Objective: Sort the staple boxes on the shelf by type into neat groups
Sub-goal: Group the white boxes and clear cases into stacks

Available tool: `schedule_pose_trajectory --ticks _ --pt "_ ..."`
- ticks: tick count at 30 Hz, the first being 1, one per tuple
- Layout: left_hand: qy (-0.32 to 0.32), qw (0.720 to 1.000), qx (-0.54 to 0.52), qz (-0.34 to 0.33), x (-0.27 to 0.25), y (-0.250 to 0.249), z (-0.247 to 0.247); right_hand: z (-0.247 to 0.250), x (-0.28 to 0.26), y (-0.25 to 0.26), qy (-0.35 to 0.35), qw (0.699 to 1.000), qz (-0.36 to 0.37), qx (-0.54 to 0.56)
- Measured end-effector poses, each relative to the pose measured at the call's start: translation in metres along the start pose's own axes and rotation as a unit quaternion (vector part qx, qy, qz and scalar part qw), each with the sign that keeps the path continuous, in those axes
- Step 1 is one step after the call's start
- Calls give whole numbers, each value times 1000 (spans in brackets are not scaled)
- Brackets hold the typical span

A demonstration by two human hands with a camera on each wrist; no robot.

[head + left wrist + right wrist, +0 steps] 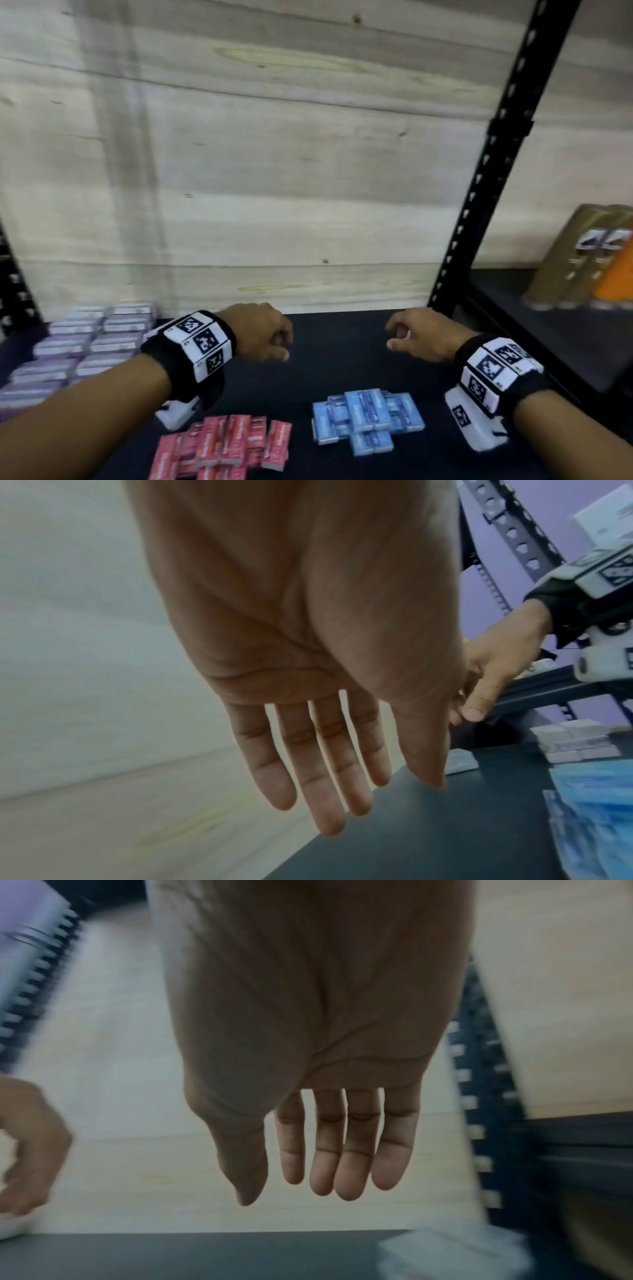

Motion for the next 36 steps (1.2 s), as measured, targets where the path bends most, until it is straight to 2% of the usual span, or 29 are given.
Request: schedule_pose_trajectory --ticks 4,9,14,21,28,36 --pt "23 999 -3 -46 58 -40 -2 4 10 -71 6 997 -70 16" --pt "39 995 16 -87 123 -75 -5 12 33 -118 5 994 -113 -12" --pt "39 991 50 -114 178 -94 -11 20 68 -133 3 993 -120 -18" --pt "21 980 92 -176 237 -106 -21 5 109 -130 32 994 -102 -5" --pt "28 970 109 -215 256 -114 -31 -8 125 -128 68 993 -93 0" --pt "13 974 90 -208 234 -107 -29 -14 119 -120 74 992 -100 -19"
Point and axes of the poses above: each hand's wrist, its own x-axis towards the middle knuckle, its own z-axis out of the back of the hand, y = z × x, the point moved 5 cm from there along x, towards the middle knuckle, and after that the axes turned 12 degrees about -z, right-handed, at the moved point
